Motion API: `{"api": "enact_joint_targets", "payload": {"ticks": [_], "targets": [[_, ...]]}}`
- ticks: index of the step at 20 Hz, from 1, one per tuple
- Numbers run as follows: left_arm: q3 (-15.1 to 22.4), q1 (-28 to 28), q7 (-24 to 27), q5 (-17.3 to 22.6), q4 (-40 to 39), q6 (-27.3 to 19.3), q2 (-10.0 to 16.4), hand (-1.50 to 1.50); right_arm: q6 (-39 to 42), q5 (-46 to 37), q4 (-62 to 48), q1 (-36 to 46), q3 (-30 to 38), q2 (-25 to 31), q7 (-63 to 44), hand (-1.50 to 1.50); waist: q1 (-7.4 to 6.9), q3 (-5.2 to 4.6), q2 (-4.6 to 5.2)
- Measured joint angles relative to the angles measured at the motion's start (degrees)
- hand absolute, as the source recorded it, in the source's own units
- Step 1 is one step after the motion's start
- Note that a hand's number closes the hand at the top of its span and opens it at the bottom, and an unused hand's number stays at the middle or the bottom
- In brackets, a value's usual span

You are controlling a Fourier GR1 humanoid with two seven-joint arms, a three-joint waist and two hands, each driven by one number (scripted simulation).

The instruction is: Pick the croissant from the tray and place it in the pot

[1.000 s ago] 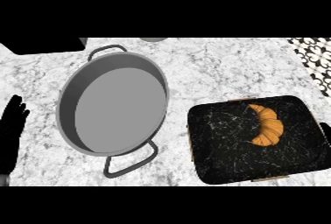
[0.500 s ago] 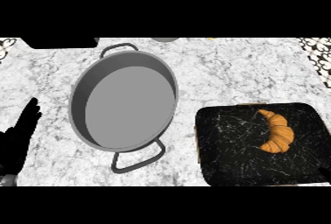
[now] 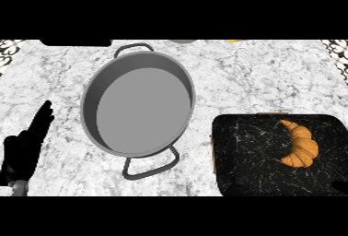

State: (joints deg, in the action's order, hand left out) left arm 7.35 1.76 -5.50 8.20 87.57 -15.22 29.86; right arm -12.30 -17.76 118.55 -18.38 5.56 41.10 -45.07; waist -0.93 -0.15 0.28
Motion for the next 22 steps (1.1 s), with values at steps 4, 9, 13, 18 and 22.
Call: {"api": "enact_joint_targets", "payload": {"ticks": [4, 9, 13, 18, 22], "targets": [[0.5, -0.8, 0.0, -0.5, -0.3, 0.5, -0.4, 0.0, 9.3, 5.3, -3.1, 6.2, -2.5, 4.0, -8.6, -1.5, -1.0, 0.0, 0.22], [0.2, -0.6, 0.1, -0.8, -0.1, 1.1, -0.7, 0.0, 17.0, 12.8, -8.7, 15.6, -6.2, 5.4, -15.0, -1.5, -1.39, 0.04, 0.18], [-0.6, -1.5, -1.0, -1.0, -0.4, 1.3, -1.0, 0.0, 20.0, 16.9, -14.4, 22.7, -8.5, 5.0, -16.6, -1.5, -0.88, 0.09, 0.07], [-1.4, -1.1, -0.9, -1.7, -0.7, 1.7, -1.6, 0.0, 22.0, 17.6, -19.5, 27.9, -12.2, 3.6, -17.3, -1.5, -0.29, 0.09, -0.09], [-2.0, -0.7, -0.9, -2.4, -0.4, 2.0, -2.0, 0.0, 23.0, 16.9, -23.7, 30.3, -14.4, 2.8, -17.5, -1.5, -0.06, 0.12, -0.14]]}}
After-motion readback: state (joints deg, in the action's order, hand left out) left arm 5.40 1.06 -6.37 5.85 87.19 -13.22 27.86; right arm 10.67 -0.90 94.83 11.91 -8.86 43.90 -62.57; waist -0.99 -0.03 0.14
